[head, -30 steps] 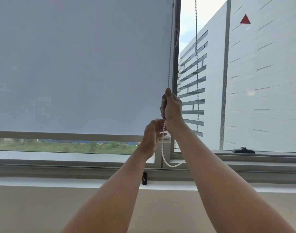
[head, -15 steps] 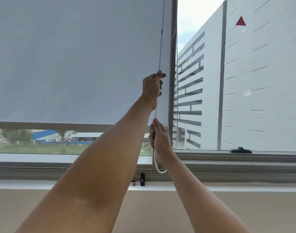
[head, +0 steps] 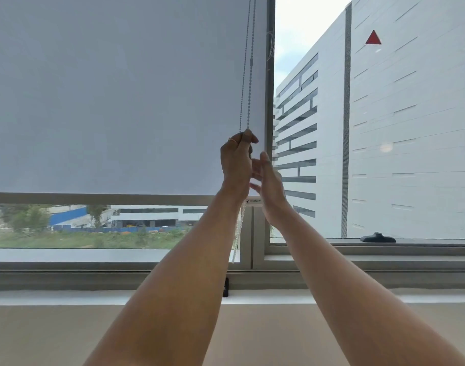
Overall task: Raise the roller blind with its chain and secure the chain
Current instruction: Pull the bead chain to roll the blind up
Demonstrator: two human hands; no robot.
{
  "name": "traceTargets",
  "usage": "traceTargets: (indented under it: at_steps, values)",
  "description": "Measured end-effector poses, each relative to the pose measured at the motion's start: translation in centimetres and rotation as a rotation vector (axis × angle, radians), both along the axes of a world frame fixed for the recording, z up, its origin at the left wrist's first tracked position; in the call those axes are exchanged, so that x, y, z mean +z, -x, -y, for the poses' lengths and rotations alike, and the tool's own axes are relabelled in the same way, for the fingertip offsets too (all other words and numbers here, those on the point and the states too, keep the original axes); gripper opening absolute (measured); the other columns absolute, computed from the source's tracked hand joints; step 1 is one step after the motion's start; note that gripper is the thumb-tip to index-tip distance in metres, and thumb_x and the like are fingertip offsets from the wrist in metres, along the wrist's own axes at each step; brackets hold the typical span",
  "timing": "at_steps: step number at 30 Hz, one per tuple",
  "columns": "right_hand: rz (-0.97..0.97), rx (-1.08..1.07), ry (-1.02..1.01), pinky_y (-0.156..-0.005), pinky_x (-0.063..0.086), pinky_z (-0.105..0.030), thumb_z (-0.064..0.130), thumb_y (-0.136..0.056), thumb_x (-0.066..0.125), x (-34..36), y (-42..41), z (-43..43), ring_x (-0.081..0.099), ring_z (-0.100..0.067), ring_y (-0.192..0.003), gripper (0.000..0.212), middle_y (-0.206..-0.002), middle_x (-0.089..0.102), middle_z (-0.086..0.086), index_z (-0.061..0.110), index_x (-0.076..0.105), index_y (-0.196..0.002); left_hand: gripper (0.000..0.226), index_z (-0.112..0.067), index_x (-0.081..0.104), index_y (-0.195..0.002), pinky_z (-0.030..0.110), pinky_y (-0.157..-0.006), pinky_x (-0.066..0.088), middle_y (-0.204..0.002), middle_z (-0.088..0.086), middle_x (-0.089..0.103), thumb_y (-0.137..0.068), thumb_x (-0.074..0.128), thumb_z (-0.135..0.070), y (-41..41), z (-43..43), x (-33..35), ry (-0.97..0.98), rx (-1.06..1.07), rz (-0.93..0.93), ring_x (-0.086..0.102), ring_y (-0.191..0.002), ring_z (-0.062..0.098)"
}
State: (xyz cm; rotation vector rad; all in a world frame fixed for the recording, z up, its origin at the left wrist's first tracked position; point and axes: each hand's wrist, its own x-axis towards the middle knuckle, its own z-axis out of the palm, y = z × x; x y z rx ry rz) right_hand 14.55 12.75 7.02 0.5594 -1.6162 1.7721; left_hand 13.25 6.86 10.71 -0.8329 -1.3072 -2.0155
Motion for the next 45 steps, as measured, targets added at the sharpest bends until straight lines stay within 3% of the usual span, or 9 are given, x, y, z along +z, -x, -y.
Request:
traceTargets:
  at_steps: [9, 13, 17, 25, 30, 33, 39, 42, 45]
  values:
    - [0.156, -0.034, 0.019, -0.063, 0.045, -0.028, 0.038, -0.097, 0.036, 7.5, -1.0, 0.3, 0.054, -0.014, -0.072, 0.040, -0.086, 0.059, -0.001, 0.007, 0.055, -0.113, 0.035, -0.020, 0.057, -0.061, 0.013, -0.038, 0.019, -0.039, -0.013, 0.031, -0.094, 0.046, -0.018, 1.5, -1.1, -10.6, 0.032, -0.161, 0.140, 0.024, -0.038, 0.001]
    - [0.157, -0.212, 0.036, -0.050, 0.030, -0.023, 0.035, -0.098, 0.033, 5.6, 0.4, 1.1, 0.037, -0.011, -0.055, 0.040, -0.064, 0.042, 0.003, 0.015, 0.052, -0.069, 0.033, -0.017, 0.056, -0.065, 0.016, -0.040, 0.019, -0.038, -0.013, 0.031, -0.095, 0.044, -0.017, 2.0, -1.0, -12.9, 0.081, -0.182, 0.152, 0.024, -0.038, 0.002]
    - [0.002, -0.336, 0.076, -0.052, 0.027, -0.027, 0.036, -0.097, 0.035, 4.2, 1.2, 1.8, 0.034, -0.011, -0.051, 0.044, -0.056, 0.039, 0.006, 0.020, 0.040, -0.056, 0.046, -0.026, 0.057, -0.053, 0.019, -0.047, 0.022, -0.040, -0.014, 0.036, -0.096, 0.042, -0.018, 2.3, -1.3, -13.2, 0.156, -0.241, 0.151, 0.027, -0.042, 0.002]
    - [-0.075, -0.227, 0.089, -0.050, 0.023, -0.023, 0.033, -0.097, 0.039, 4.0, 1.0, 0.9, 0.027, -0.009, -0.049, 0.044, -0.053, 0.031, 0.007, 0.021, 0.038, -0.054, 0.051, -0.028, 0.070, -0.057, 0.026, -0.063, 0.037, -0.054, -0.011, 0.065, -0.096, 0.037, -0.018, 3.8, 0.4, -10.7, 0.353, -0.305, 0.091, 0.055, -0.052, 0.001]
    - [-0.077, -0.225, 0.074, -0.046, 0.031, -0.019, 0.032, -0.096, 0.040, 2.9, 1.0, 0.5, 0.037, -0.004, -0.041, 0.044, -0.046, 0.039, 0.010, 0.021, 0.043, -0.053, 0.053, -0.023, 0.070, -0.069, 0.029, -0.071, 0.046, -0.060, -0.008, 0.070, -0.099, 0.027, -0.032, 3.1, 0.4, -5.8, 0.160, -0.269, 0.082, 0.063, -0.063, 0.007]
    - [-0.060, -0.164, 0.085, -0.057, 0.042, -0.016, 0.030, -0.097, 0.040, 1.3, 1.2, 0.5, 0.055, -0.003, -0.058, 0.041, -0.056, 0.059, 0.015, 0.026, 0.060, -0.061, 0.043, -0.014, 0.066, -0.079, 0.026, -0.068, 0.048, -0.063, -0.004, 0.070, -0.098, 0.032, -0.033, 2.0, 0.3, -1.6, 0.069, -0.269, 0.069, 0.064, -0.065, 0.011]
    - [0.004, -0.189, 0.074, -0.050, 0.020, -0.025, 0.031, -0.097, 0.039, -2.1, 1.4, 1.1, 0.024, -0.008, -0.050, 0.044, -0.051, 0.030, 0.008, 0.022, 0.037, -0.054, 0.037, -0.008, 0.058, -0.097, 0.033, -0.083, 0.045, -0.082, 0.006, 0.064, -0.099, 0.030, -0.033, 0.4, 0.6, 3.9, 0.198, -0.247, 0.102, 0.061, -0.080, 0.019]
    - [0.009, -0.135, 0.082, -0.052, 0.019, -0.027, 0.031, -0.097, 0.040, -3.2, 1.5, 2.0, 0.022, -0.009, -0.052, 0.042, -0.054, 0.027, 0.005, 0.022, 0.036, -0.056, 0.036, -0.003, 0.054, -0.109, 0.031, -0.077, 0.046, -0.082, 0.006, 0.061, -0.099, 0.031, -0.028, -0.3, 0.7, 5.2, 0.187, -0.267, 0.132, 0.059, -0.079, 0.017]
    - [0.000, -0.091, 0.079, -0.056, 0.021, -0.027, 0.030, -0.097, 0.040, -4.1, 1.4, 2.6, 0.024, -0.008, -0.055, 0.040, -0.056, 0.029, 0.006, 0.024, 0.038, -0.057, 0.031, -0.009, 0.059, -0.091, 0.022, -0.058, 0.041, -0.070, 0.003, 0.053, -0.099, 0.034, -0.026, -0.6, 1.0, 5.8, 0.179, -0.217, 0.165, 0.050, -0.063, 0.012]
